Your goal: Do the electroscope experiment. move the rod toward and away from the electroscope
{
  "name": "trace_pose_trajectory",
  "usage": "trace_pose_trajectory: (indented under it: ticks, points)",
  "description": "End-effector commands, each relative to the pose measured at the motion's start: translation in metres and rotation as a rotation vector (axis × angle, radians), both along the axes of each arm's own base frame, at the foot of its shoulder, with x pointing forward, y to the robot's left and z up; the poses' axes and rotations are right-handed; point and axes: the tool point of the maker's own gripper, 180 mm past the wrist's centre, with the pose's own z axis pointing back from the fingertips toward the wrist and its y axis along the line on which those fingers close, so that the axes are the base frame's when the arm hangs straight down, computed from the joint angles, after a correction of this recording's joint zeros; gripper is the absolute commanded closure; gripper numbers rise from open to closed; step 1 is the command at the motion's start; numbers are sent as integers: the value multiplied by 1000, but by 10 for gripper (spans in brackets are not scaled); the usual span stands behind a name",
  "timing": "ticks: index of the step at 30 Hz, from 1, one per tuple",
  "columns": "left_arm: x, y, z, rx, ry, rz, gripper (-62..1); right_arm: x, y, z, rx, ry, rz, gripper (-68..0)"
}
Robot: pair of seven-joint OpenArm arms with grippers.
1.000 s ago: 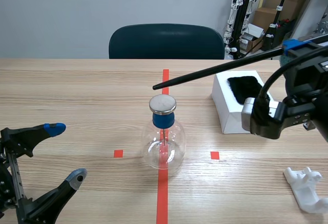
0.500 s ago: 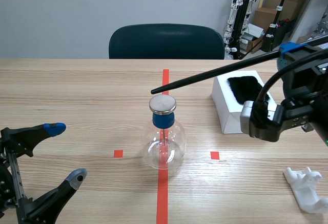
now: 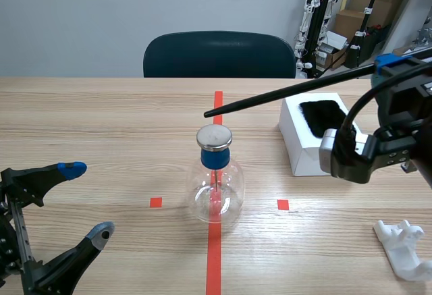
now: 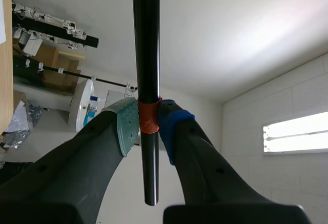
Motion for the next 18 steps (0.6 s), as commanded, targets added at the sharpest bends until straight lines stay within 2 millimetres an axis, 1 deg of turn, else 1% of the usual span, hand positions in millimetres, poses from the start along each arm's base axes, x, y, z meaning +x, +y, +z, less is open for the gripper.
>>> trace_pose_trajectory:
  ticks: [1,8,14,18]
  points:
    - [3,3,9,-20,-29,3,-623,2,-3,10,1,-37,-10,-6]
    - [3,3,9,-20,-29,3,-623,0,-6,10,-4,-35,-16,-6]
    - [3,3,9,-20,-29,3,-623,-5,-13,26,-14,-54,-8,-6]
    - [3,3,9,-20,-29,3,-623,-13,-25,41,37,-62,-28,-6]
